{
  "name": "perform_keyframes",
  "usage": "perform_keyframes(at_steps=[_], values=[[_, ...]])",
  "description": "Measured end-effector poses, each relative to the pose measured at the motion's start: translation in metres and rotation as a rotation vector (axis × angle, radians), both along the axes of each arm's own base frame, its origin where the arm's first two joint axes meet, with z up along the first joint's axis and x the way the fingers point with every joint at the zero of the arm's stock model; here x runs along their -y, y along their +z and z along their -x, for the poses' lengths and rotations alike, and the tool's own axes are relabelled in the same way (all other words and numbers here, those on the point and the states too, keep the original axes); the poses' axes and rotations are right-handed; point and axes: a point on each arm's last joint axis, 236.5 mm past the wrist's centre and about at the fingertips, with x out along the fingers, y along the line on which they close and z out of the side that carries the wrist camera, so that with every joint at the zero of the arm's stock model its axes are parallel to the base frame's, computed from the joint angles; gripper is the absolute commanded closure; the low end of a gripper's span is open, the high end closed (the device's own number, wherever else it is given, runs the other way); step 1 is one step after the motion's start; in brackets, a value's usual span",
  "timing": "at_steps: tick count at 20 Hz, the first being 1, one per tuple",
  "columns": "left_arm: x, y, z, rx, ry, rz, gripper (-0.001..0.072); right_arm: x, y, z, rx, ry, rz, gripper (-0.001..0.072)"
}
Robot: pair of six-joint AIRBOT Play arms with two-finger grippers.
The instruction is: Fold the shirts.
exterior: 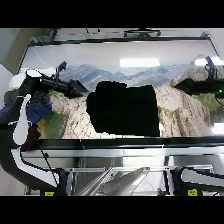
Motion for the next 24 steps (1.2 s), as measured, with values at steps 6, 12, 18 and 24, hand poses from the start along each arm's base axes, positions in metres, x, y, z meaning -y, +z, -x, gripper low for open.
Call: perform_keyframes(at_steps=[6,12,18,24], values=[[-0.015,-0.084,0.029,-0.082,0.076,-0.152,0.0304,0.034,-0.061,0.074,-0.188,-0.175,0.004,0.0365],[0.022,-0.105,0.022,-0.085,0.03,-0.074,0.0306,-0.004,-0.102,0.11,-0.295,-0.113,-0.016,0.0364],[0.04,-0.107,0.015,-0.06,-0.044,-0.074,0.0609,-0.052,-0.131,0.124,-0.381,0.031,-0.019,0.0352],[0.041,-0.094,0.024,-0.093,-0.087,-0.031,0.0609,-0.102,-0.15,0.136,-0.474,0.137,-0.083,0.0511]])
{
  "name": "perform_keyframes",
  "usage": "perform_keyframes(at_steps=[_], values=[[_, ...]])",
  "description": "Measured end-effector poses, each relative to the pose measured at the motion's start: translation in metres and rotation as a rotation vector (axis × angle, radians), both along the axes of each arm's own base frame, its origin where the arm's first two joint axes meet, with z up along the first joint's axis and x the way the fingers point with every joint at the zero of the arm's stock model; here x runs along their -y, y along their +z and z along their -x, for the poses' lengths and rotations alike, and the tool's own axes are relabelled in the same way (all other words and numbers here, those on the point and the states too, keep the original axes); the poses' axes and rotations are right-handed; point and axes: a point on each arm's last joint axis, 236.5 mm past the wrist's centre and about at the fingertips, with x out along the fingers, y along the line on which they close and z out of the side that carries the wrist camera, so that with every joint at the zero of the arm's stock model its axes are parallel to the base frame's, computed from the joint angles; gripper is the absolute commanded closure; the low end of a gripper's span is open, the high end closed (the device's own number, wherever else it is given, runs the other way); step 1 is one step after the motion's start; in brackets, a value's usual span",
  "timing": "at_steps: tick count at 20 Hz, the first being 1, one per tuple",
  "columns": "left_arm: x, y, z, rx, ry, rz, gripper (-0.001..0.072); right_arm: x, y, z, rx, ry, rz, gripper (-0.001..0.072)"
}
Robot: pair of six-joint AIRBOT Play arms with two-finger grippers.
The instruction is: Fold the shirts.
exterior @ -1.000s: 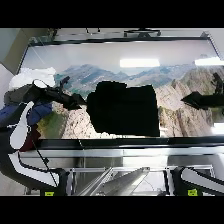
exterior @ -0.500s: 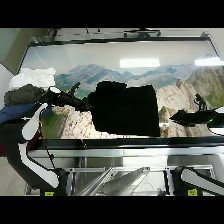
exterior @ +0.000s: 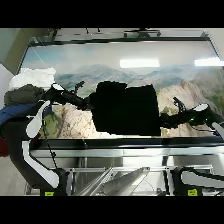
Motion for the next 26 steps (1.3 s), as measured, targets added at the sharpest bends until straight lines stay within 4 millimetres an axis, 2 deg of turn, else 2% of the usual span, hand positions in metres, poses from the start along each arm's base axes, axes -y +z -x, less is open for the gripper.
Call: perform_keyframes(at_steps=[1,4,5,6,8,9,11,12,13,15,17,19,20,21,23,25,26], values=[[-0.002,0.001,0.001,-0.006,-0.002,0.004,0.0609,-0.005,-0.004,0.003,-0.013,0.015,-0.004,0.0681],[-0.005,0.004,0.004,-0.02,-0.006,0.015,0.0612,-0.023,-0.008,0.005,-0.023,0.046,-0.033,0.0697],[-0.006,0.005,0.004,-0.024,-0.007,0.019,0.0682,-0.026,-0.007,0.004,-0.016,0.054,-0.037,0.0697],[-0.006,0.006,0.006,-0.032,-0.013,0.024,0.0693,-0.027,-0.005,0.002,-0.003,0.063,-0.034,0.0697],[-0.003,0.015,0.011,-0.049,-0.024,0.056,0.0694,-0.024,0.005,-0.012,0.06,0.071,-0.013,0.0697],[0.0,0.026,0.013,-0.052,-0.026,0.088,0.0695,-0.021,0.018,-0.026,0.116,0.068,-0.001,0.0697],[0.008,0.064,0.011,-0.014,-0.027,0.171,0.0694,-0.028,0.077,-0.051,0.244,0.067,-0.07,0.0697],[0.011,0.09,0.007,0.027,-0.025,0.217,0.0694,-0.027,0.112,-0.065,0.333,0.063,-0.094,0.0697],[0.015,0.126,0.003,0.09,-0.026,0.275,0.0693,-0.023,0.157,-0.083,0.455,0.04,-0.11,0.0697],[0.024,0.219,0.002,0.257,-0.041,0.426,0.0686,-0.019,0.256,-0.097,0.699,0.028,-0.152,0.0697],[0.031,0.325,0.016,0.472,-0.072,0.582,0.0684,-0.01,0.362,-0.093,0.983,0.013,-0.134,0.0697],[0.033,0.431,0.053,0.718,-0.129,0.703,0.0683,-0.005,0.455,-0.069,1.246,-0.002,-0.079,0.0697],[0.034,0.47,0.076,0.82,-0.159,0.73,0.0683,-0.003,0.49,-0.055,1.353,-0.017,-0.041,0.0697],[0.035,0.505,0.098,0.922,-0.177,0.738,0.0681,-0.001,0.522,-0.04,1.45,-0.038,0.002,0.0697],[0.037,0.549,0.135,1.065,-0.192,0.71,0.0681,-0.001,0.564,-0.011,1.597,-0.062,0.073,0.0697],[0.038,0.563,0.155,1.139,-0.177,0.643,0.0679,-0.005,0.585,0.008,1.677,-0.069,0.115,0.0697],[0.037,0.563,0.156,1.159,-0.151,0.597,0.0678,-0.004,0.589,0.011,1.694,-0.075,0.13,0.0697]])
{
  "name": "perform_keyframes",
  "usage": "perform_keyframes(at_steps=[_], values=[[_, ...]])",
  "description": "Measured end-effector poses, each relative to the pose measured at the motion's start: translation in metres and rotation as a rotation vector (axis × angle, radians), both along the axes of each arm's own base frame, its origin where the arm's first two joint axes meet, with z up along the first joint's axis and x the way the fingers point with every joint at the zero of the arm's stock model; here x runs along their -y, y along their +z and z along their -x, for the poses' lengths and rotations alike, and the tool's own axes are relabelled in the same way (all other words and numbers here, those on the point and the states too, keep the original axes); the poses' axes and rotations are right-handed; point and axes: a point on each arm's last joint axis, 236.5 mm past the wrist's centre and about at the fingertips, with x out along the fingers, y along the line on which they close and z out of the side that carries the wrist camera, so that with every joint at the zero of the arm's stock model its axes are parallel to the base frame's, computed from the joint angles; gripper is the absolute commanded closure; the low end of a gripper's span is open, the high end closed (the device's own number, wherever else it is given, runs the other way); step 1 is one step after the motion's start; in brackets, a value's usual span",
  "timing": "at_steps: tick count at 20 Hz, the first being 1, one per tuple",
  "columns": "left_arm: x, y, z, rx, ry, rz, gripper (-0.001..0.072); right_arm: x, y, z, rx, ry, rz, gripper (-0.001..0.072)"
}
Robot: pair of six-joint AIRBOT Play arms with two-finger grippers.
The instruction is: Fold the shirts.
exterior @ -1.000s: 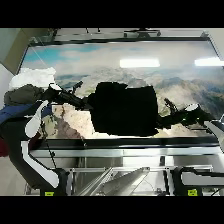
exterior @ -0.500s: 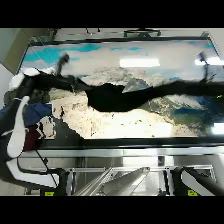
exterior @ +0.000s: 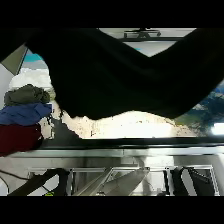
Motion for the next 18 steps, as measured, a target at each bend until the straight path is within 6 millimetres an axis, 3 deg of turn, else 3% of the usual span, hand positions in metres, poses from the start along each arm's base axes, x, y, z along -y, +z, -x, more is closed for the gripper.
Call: perform_keyframes(at_steps=[3,6,8,11,14,15,16,17,18], values=[[-0.007,-0.029,-0.027,-0.071,0.122,-0.063,0.0677,0.006,-0.015,-0.013,-0.048,0.002,-0.013,0.0697],[-0.013,-0.089,-0.074,-0.257,0.176,-0.109,0.0677,0.01,-0.075,-0.052,-0.225,0.066,-0.072,0.0696],[-0.015,-0.15,-0.109,-0.431,0.179,-0.142,0.0677,0.006,-0.139,-0.083,-0.394,0.114,-0.108,0.0696],[-0.019,-0.271,-0.155,-0.724,0.194,-0.223,0.0678,0.001,-0.261,-0.13,-0.672,0.124,-0.161,0.0695],[-0.029,-0.388,-0.187,-0.963,0.206,-0.277,0.0677,0.001,-0.384,-0.17,-0.887,0.061,-0.184,0.0695],[-0.035,-0.42,-0.196,-1.026,0.206,-0.283,0.0672,0.004,-0.415,-0.181,-0.933,0.034,-0.19,0.0682],[-0.041,-0.443,-0.206,-1.069,0.208,-0.28,0.0513,0.008,-0.442,-0.191,-0.971,0.01,-0.2,0.0562],[-0.047,-0.461,-0.215,-1.103,0.204,-0.268,0.0422,0.012,-0.461,-0.202,-0.994,-0.011,-0.212,0.0386],[-0.054,-0.47,-0.226,-1.125,0.198,-0.246,0.0422,0.017,-0.474,-0.213,-1.004,-0.03,-0.219,0.0339]])
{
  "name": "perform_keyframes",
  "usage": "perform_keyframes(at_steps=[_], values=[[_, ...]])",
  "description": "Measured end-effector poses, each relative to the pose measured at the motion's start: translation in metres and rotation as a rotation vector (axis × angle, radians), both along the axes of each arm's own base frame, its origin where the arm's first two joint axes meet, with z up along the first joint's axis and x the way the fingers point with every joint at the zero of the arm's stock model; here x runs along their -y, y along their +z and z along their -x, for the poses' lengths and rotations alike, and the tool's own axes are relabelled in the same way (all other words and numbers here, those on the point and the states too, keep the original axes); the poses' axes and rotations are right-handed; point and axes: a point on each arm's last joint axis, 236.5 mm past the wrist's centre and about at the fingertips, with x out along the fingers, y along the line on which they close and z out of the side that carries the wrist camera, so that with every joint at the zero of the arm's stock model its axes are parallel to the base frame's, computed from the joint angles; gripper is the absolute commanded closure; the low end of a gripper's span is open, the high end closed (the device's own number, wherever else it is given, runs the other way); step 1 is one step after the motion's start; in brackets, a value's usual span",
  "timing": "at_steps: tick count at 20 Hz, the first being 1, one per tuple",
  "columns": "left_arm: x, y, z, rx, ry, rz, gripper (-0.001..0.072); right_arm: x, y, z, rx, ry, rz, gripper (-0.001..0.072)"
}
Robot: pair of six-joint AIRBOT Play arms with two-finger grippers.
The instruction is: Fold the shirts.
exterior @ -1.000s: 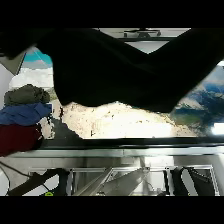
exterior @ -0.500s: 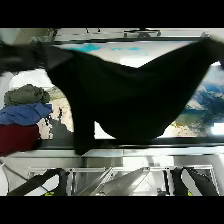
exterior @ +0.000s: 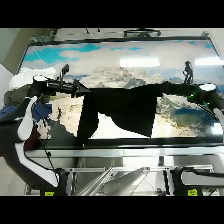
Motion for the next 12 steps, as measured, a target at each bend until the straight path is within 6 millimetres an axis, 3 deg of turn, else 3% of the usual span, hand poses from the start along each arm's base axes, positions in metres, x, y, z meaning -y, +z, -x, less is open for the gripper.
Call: perform_keyframes(at_steps=[2,6,9,12], values=[[-0.015,-0.005,-0.018,-0.009,0.018,0.031,0.0422,0.009,-0.007,-0.018,0.004,-0.021,-0.007,0.0338],[-0.043,0.017,-0.029,-0.006,0.006,0.055,0.0423,0.031,0.021,-0.03,0.041,-0.022,-0.046,0.0344],[-0.054,0.017,-0.006,-0.047,-0.05,-0.058,0.0422,0.046,0.03,-0.007,-0.012,0.013,-0.068,0.0345],[-0.056,-0.003,0.034,-0.116,-0.086,-0.2,0.0422,0.058,0.012,0.039,-0.14,0.034,-0.068,0.0344]])
